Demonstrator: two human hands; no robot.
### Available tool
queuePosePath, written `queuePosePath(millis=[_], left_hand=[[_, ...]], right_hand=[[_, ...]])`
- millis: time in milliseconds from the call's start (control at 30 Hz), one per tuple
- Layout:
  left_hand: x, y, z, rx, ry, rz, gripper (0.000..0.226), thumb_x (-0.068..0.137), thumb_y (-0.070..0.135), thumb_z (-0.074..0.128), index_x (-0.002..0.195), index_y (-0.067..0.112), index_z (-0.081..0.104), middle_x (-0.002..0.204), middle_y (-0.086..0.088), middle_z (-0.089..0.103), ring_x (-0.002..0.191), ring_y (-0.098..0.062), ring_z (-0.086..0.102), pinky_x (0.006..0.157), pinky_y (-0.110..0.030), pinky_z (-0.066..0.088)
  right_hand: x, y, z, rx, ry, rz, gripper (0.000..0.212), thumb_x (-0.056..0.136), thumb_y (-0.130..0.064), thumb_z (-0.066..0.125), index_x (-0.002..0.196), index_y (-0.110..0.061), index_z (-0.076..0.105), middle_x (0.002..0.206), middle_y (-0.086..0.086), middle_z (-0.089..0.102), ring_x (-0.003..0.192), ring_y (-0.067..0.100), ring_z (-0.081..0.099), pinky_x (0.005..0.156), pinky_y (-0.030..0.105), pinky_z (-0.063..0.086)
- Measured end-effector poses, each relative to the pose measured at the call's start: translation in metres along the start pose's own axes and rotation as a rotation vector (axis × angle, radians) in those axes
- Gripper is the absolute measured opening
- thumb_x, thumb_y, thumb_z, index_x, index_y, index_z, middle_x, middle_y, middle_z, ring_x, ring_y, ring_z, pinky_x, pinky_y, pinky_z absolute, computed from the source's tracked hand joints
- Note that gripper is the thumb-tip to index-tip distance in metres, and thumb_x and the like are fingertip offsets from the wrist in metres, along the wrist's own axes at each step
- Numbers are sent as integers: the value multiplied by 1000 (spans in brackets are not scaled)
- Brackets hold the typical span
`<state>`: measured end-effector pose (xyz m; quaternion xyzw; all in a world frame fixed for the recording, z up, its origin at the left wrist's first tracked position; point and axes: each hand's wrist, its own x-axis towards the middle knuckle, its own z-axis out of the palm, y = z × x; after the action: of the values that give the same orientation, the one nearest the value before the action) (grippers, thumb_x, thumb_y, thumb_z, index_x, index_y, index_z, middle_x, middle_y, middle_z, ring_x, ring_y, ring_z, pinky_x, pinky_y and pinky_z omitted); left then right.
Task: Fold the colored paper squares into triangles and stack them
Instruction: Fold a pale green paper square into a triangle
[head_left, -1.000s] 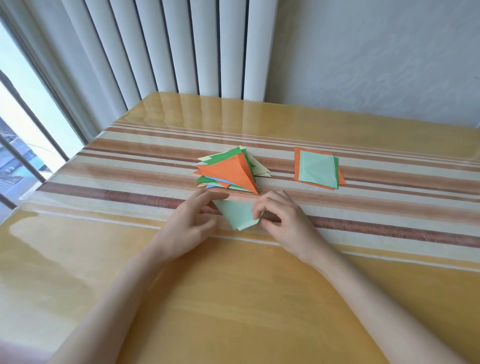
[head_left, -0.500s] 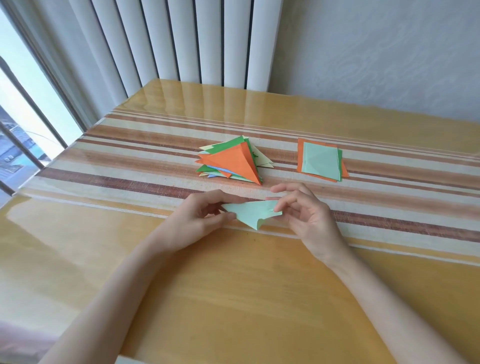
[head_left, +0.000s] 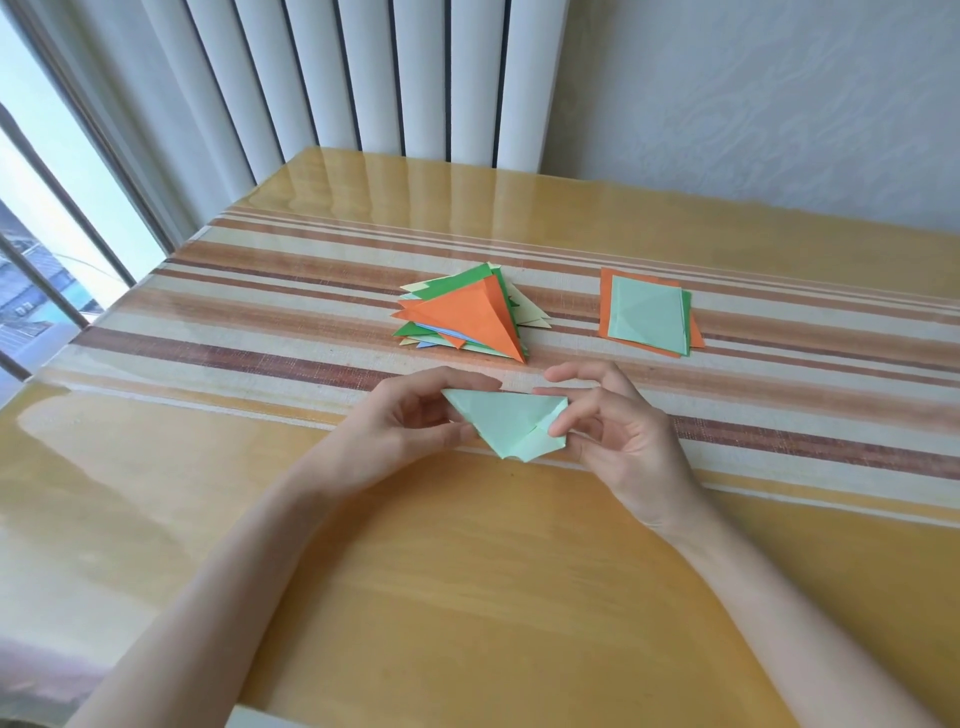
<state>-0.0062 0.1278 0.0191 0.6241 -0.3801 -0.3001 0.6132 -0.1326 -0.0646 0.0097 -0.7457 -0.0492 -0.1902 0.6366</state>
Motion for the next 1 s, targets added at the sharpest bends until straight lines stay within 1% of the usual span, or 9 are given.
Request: queuePosePath(millis=[133, 233, 367, 467, 567, 667, 800, 900, 1000], left_hand=[[2, -1, 4, -46, 5, -3, 31, 85, 2, 57, 115, 10, 61, 109, -5, 69, 101, -22, 66, 86, -36, 55], [3, -1, 6, -37, 33, -16, 25, 85, 5, 58, 108, 9, 64, 103, -2, 71, 96, -19, 68, 82, -31, 56], [5, 0, 9, 23, 148, -40, 11, 83, 17, 70, 90, 8, 69, 83, 0, 73, 78, -14, 69, 70, -26, 57], [8, -4, 11, 24, 310, -66, 22, 82, 28, 64, 79, 7, 70, 77, -12, 70, 73, -21, 65, 72, -40, 56], [10, -6, 12, -115, 390, -84, 20, 83, 29, 62, 75, 12, 70, 78, -7, 70, 77, -22, 67, 71, -41, 57], [11, -3, 15, -234, 353, -84, 24, 84, 27, 58, 88, 5, 66, 86, -9, 70, 83, -21, 69, 70, -30, 56], [10, 1, 18, -328, 271, -90, 25, 85, 23, 54, 91, 0, 61, 84, -7, 71, 77, -17, 69, 68, -27, 56], [8, 4, 23, -319, 166, -102, 21, 87, 19, 52, 91, 0, 59, 81, -2, 71, 73, -12, 68, 64, -24, 55], [6, 3, 26, -325, 88, -88, 20, 94, 16, 54, 98, -3, 59, 91, -6, 71, 84, -17, 68, 70, -28, 55]], right_hand=[[-1, 2, -2, -14, 5, 23, 25, 78, 5, 63, 76, -19, 67, 118, -13, 54, 109, 17, 59, 86, 22, 48], [-2, 1, 0, -22, -10, 24, 23, 78, 4, 64, 77, -19, 68, 118, -13, 53, 111, 16, 59, 85, 22, 49], [-3, 1, 2, -73, -32, 17, 24, 78, 0, 66, 76, -23, 67, 121, -15, 51, 116, 19, 59, 89, 34, 52], [-3, 1, 3, -102, -38, 14, 24, 78, -1, 67, 78, -25, 67, 124, -15, 50, 115, 22, 59, 94, 44, 50], [-3, 1, 5, -63, -38, 10, 17, 81, -7, 69, 84, -23, 72, 126, -14, 50, 116, 20, 59, 92, 37, 52], [-3, -1, 9, -27, -3, 37, 14, 84, -11, 67, 90, -21, 74, 123, -11, 53, 112, 13, 59, 90, 24, 50], [1, -4, 17, 32, 92, 61, 21, 83, -18, 69, 94, -35, 71, 107, -17, 57, 97, 8, 59, 83, 23, 48], [4, -12, 23, 167, 181, 109, 31, 82, -12, 67, 104, -27, 53, 98, -6, 60, 83, 5, 60, 66, 19, 50], [4, -20, 28, 195, 274, 228, 32, 83, -19, 69, 106, -21, 47, 84, 1, 63, 67, 7, 62, 51, 20, 48]])
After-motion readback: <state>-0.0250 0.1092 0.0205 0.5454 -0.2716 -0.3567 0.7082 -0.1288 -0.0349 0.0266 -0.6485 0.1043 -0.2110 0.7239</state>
